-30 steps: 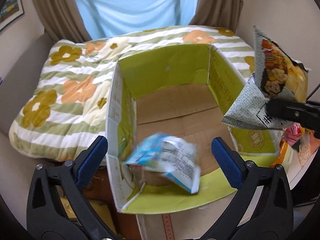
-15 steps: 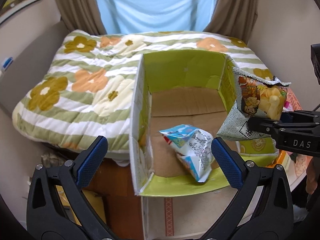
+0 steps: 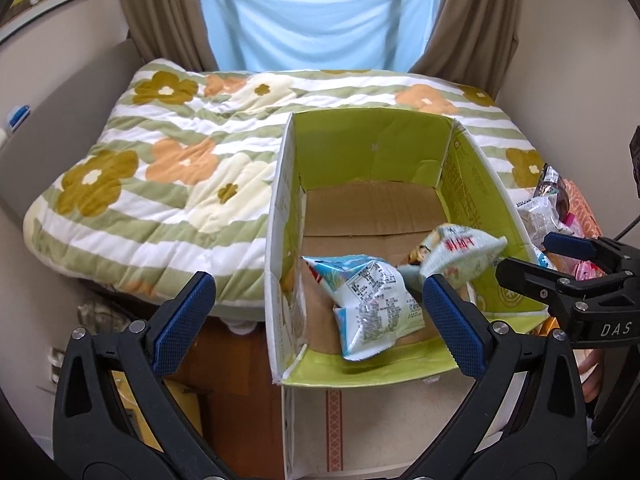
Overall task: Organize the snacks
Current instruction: 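Drop the white bag into the green box with the left tool while the right drops the chip bag, then grasp the bread bag with the left tool while the right grasps the pink bag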
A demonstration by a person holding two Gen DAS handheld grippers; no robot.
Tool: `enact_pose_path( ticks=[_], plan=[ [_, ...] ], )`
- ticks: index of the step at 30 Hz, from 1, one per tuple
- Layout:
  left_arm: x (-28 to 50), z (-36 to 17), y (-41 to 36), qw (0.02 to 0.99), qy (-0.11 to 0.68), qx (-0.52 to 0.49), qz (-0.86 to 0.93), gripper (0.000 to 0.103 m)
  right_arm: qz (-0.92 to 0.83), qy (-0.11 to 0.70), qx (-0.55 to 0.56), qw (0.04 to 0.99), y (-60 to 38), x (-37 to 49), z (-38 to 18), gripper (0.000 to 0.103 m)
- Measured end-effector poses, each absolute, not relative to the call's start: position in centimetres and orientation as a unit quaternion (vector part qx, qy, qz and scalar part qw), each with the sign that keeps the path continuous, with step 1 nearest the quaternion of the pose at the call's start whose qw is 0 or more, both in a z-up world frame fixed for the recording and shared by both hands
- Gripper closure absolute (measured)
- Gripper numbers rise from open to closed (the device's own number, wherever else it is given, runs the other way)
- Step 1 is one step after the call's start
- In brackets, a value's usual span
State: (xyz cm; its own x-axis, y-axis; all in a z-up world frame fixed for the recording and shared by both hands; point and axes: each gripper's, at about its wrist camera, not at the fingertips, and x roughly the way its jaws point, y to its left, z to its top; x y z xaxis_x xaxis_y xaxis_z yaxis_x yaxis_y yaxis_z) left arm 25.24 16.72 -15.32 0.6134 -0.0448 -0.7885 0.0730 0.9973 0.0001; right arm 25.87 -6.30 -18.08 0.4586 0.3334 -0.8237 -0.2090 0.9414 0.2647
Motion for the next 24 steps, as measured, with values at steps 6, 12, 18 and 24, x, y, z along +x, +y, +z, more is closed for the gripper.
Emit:
enact_pose_path(
  ticks=[6,12,18,24],
  plan=[
    [24.9,-14.9,16.3,0.899,0.435,0.022,-0.043,0.001,0.159,0.497,0.057,0.851,-6.1,25.2,-17.7,0.001],
    [24.2,-13.9,15.5,0.904,0.421,0.028,-0.070,0.001,0.154,0.498,0.065,0.851,-6.8,24.2,-16.8,0.001],
    [23.7,-13.3,13.3,0.904,0.407,0.037,-0.126,0.001,0.117,0.475,0.072,0.869,-8.6,21.6,-15.4,0.001],
    [22.6,-12.7,9.1,0.900,0.395,0.047,-0.181,0.001,0.057,0.436,0.075,0.895,-12.9,18.1,-13.6,0.001]
  ],
)
